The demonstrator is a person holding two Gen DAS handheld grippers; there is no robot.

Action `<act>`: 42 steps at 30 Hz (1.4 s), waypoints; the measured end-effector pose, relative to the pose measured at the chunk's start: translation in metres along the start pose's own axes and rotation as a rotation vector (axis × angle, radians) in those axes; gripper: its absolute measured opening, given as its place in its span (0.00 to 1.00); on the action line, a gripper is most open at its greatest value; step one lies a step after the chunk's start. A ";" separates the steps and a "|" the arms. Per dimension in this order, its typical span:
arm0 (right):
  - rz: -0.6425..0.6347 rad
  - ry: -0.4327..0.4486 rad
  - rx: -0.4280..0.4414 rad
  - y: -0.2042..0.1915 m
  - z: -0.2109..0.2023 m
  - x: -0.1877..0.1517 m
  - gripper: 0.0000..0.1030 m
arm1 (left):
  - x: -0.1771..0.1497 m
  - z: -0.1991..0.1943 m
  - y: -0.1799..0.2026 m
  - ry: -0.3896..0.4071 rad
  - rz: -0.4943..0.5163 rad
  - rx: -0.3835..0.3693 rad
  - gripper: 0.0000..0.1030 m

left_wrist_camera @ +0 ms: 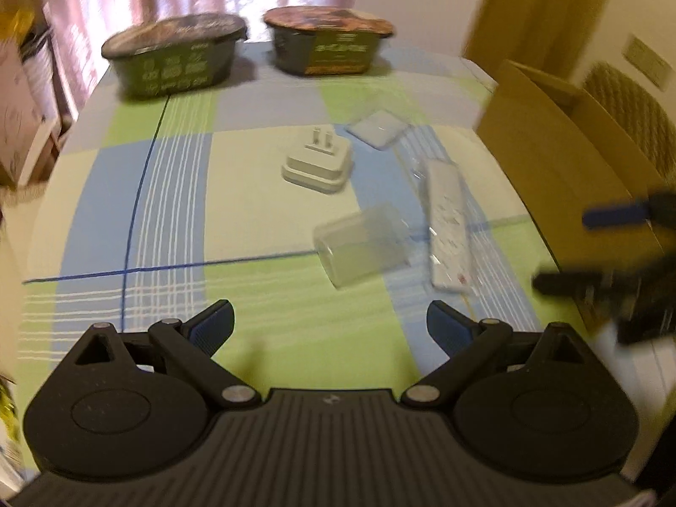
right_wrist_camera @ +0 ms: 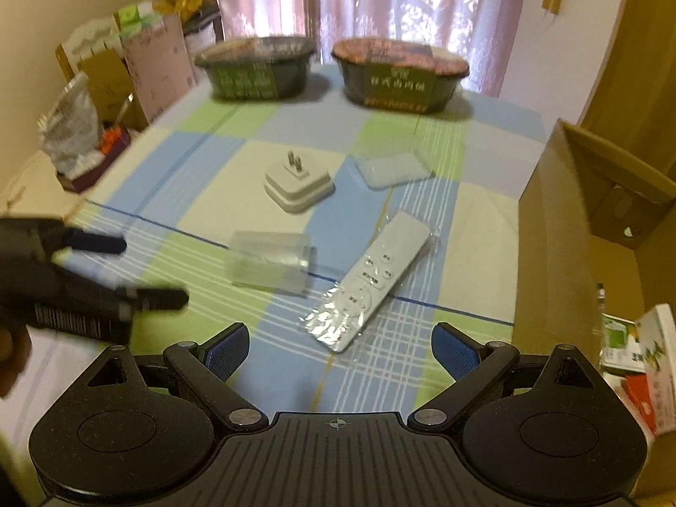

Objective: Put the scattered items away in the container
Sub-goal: 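Grasp the clear plastic cup with the left tool, then grasp the bagged white remote control with the right tool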

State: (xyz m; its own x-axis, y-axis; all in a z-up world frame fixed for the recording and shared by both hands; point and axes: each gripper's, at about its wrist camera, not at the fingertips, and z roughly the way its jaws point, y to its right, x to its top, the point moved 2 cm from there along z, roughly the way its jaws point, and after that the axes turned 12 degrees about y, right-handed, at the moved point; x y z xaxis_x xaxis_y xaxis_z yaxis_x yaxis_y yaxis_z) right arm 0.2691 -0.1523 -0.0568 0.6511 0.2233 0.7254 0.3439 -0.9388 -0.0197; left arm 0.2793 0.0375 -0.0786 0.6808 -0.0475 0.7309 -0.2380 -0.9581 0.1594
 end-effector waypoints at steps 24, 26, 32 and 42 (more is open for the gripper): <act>0.048 0.039 -0.022 0.022 0.051 -0.032 0.95 | 0.018 0.094 0.017 -0.064 -0.006 0.008 0.66; 0.095 0.042 -0.033 0.027 0.058 -0.027 0.95 | 0.010 0.081 0.002 -0.072 -0.005 0.014 0.66; 0.243 0.045 -0.078 0.041 0.091 -0.007 0.95 | -0.016 0.045 -0.019 -0.073 0.011 0.001 0.67; 0.267 0.035 -0.157 0.042 0.119 0.002 0.64 | -0.039 0.041 -0.011 -0.071 0.061 0.027 0.76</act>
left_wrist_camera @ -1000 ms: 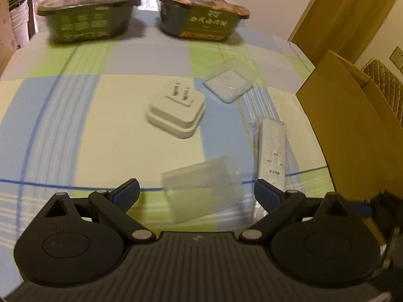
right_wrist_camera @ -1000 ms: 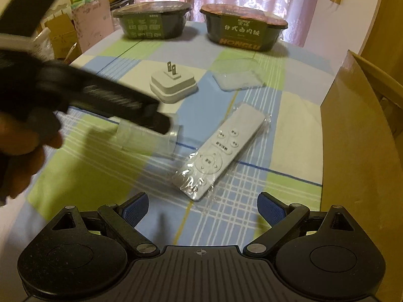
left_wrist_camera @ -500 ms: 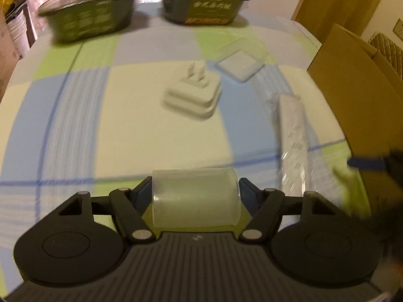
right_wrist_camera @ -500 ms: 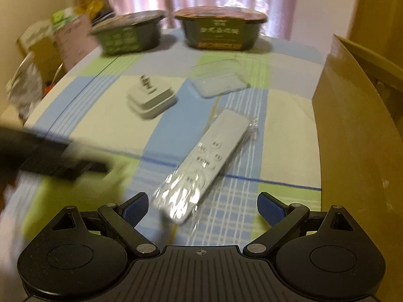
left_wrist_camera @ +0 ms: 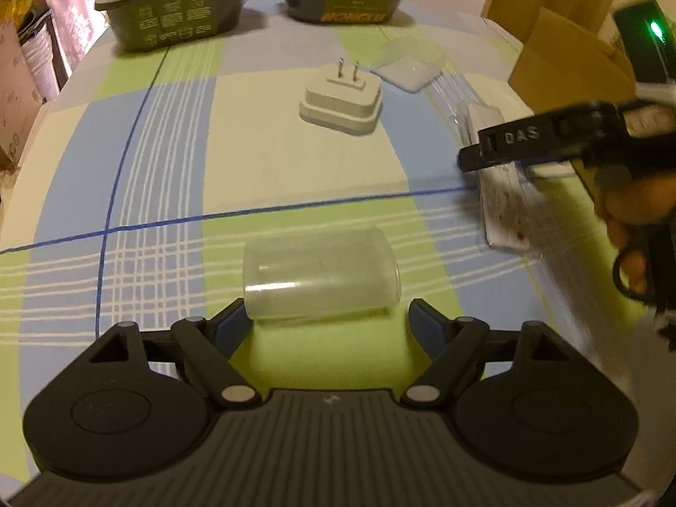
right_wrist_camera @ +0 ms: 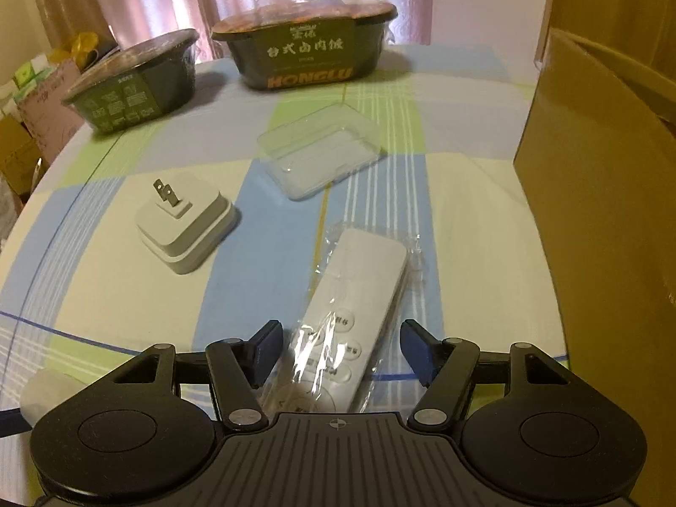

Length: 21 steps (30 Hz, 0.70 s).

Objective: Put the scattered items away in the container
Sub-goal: 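Grasp the bagged white remote control with the right tool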

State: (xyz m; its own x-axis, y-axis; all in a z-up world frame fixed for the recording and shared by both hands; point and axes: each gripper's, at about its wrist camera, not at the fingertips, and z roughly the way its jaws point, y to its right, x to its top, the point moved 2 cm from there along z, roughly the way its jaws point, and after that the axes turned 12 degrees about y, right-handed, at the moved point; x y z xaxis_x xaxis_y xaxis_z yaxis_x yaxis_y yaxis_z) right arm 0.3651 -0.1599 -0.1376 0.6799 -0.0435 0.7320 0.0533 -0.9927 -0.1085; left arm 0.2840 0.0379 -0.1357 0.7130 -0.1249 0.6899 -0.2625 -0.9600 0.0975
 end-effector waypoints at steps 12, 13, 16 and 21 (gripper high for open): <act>-0.126 -0.075 0.067 0.005 -0.068 -0.042 0.41 | 0.011 0.003 0.006 0.028 0.012 0.025 0.76; -0.136 -0.081 0.070 0.005 -0.076 -0.050 0.41 | 0.010 0.004 0.007 0.022 0.019 0.028 0.76; -0.162 -0.096 0.071 0.005 -0.097 -0.071 0.41 | 0.008 0.006 0.010 0.011 0.040 0.041 0.69; -0.198 -0.123 0.081 0.004 -0.128 -0.100 0.41 | 0.002 -0.008 0.020 -0.003 0.058 0.013 0.68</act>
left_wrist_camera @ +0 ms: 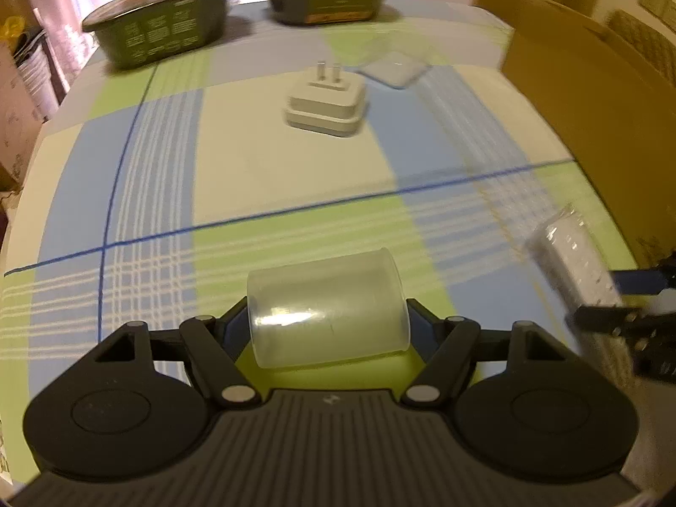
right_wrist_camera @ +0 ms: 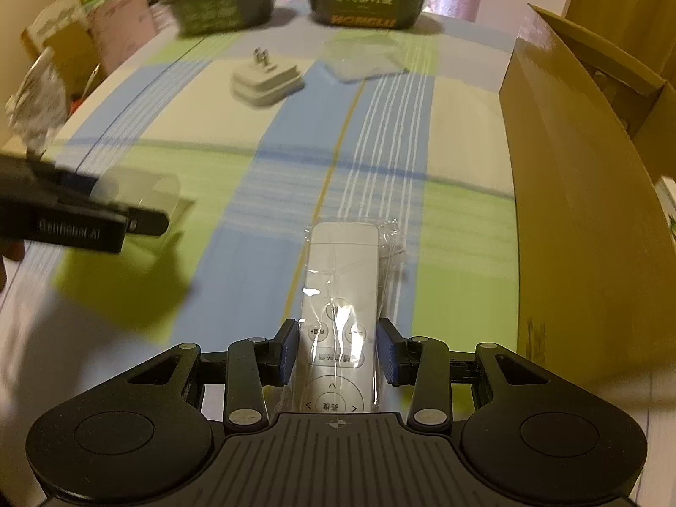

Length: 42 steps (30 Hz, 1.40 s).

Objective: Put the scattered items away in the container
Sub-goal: 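Grasp the bagged white remote control with the right tool, then carry the cup and remote with both tools over the cardboard box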

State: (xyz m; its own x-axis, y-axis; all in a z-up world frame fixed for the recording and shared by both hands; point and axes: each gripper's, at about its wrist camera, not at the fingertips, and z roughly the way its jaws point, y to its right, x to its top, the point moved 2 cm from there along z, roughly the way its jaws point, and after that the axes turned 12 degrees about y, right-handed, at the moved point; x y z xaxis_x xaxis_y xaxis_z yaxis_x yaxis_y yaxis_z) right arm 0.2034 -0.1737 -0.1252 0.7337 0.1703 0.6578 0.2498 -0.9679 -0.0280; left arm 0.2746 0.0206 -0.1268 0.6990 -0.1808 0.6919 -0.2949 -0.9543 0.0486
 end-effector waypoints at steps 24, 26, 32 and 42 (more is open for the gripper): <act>0.028 0.017 -0.017 0.014 -0.082 -0.035 0.41 | -0.048 -0.093 0.076 -0.064 0.094 -0.113 0.68; 0.027 0.032 -0.019 0.016 -0.090 -0.032 0.41 | -0.045 -0.098 0.081 -0.057 0.099 -0.113 0.68; 0.030 0.083 -0.029 0.020 -0.115 -0.021 0.41 | -0.032 -0.114 0.094 -0.034 0.113 -0.116 0.68; 0.048 0.183 -0.051 0.037 -0.162 0.003 0.41 | -0.007 -0.138 0.126 0.020 0.148 -0.133 0.68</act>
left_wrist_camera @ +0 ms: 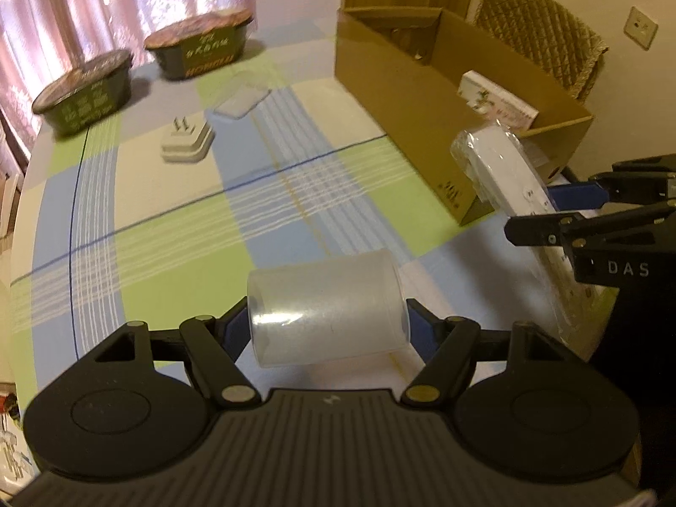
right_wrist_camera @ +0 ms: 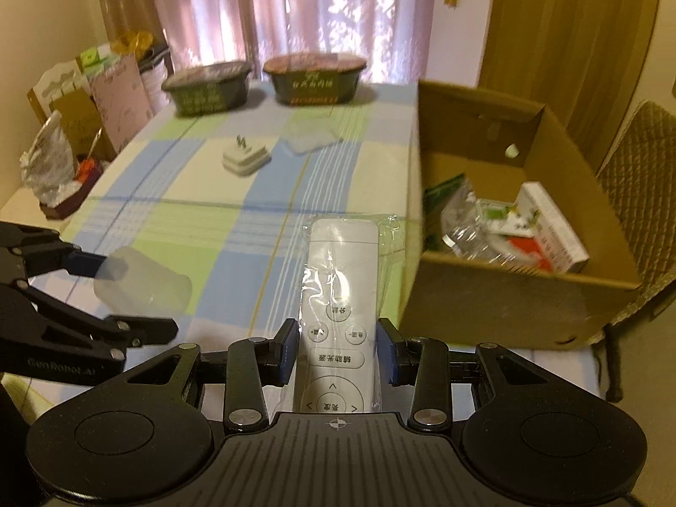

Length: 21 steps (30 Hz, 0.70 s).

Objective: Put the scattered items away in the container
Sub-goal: 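Carry the cup and remote with both tools over the cardboard box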

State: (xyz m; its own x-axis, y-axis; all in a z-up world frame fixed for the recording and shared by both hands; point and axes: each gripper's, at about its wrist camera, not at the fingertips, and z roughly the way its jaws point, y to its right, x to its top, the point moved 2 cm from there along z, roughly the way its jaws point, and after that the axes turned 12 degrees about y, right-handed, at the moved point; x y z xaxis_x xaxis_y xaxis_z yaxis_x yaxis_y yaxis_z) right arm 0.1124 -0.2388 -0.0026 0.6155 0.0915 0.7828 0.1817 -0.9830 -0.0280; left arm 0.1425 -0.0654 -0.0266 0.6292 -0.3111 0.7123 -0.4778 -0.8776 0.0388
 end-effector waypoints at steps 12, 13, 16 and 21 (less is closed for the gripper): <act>0.035 0.065 -0.069 0.045 -0.027 0.026 0.41 | 0.035 -0.008 0.047 0.036 0.047 -0.061 0.68; 0.043 0.067 -0.076 0.050 -0.028 0.028 0.41 | 0.037 -0.007 0.051 0.037 0.051 -0.067 0.68; 0.064 0.074 -0.095 0.066 -0.031 0.034 0.41 | 0.046 -0.004 0.060 0.042 0.064 -0.083 0.68; 0.082 0.092 -0.124 0.093 -0.032 0.049 0.41 | 0.071 0.003 0.076 0.073 0.093 -0.115 0.68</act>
State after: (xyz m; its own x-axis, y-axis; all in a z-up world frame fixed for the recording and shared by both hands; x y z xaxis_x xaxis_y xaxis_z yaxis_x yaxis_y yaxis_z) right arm 0.1352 -0.3308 0.0531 0.5508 0.0013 0.8346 0.0347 -0.9992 -0.0214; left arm 0.1529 -0.1553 0.0250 0.5347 -0.3583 0.7653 -0.6016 -0.7974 0.0470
